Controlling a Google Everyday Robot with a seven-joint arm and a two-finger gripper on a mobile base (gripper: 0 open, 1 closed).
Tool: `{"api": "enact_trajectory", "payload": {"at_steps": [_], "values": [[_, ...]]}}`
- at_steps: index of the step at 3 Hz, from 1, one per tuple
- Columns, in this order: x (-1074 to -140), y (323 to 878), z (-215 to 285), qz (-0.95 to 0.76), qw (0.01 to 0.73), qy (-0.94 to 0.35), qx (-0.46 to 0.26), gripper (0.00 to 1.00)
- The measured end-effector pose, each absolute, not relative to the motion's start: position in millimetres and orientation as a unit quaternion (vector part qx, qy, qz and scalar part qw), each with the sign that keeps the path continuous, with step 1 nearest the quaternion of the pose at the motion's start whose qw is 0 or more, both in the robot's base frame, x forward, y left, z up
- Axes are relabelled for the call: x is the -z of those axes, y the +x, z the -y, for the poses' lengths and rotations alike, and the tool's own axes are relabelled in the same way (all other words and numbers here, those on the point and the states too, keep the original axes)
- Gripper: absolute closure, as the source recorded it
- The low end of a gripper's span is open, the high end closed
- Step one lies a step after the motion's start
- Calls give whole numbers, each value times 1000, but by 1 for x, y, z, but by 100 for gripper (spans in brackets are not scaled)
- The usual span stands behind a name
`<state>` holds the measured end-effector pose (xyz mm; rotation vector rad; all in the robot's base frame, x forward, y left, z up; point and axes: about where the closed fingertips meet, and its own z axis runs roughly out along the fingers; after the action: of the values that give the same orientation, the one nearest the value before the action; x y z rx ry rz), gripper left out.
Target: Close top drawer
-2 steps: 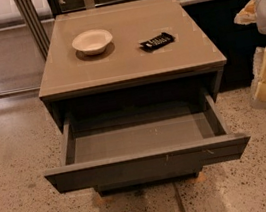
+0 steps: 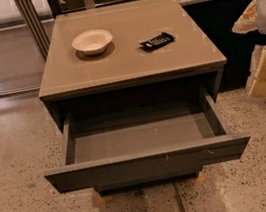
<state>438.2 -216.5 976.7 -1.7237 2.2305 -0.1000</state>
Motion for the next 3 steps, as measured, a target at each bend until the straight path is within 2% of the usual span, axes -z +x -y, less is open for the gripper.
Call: {"api": "enact_trajectory", "payload": {"at_steps": [1,3], "values": [[-961,437,214,-782,174,-598,19,41],[-867,424,192,-776,204,-594,-54,88]]}}
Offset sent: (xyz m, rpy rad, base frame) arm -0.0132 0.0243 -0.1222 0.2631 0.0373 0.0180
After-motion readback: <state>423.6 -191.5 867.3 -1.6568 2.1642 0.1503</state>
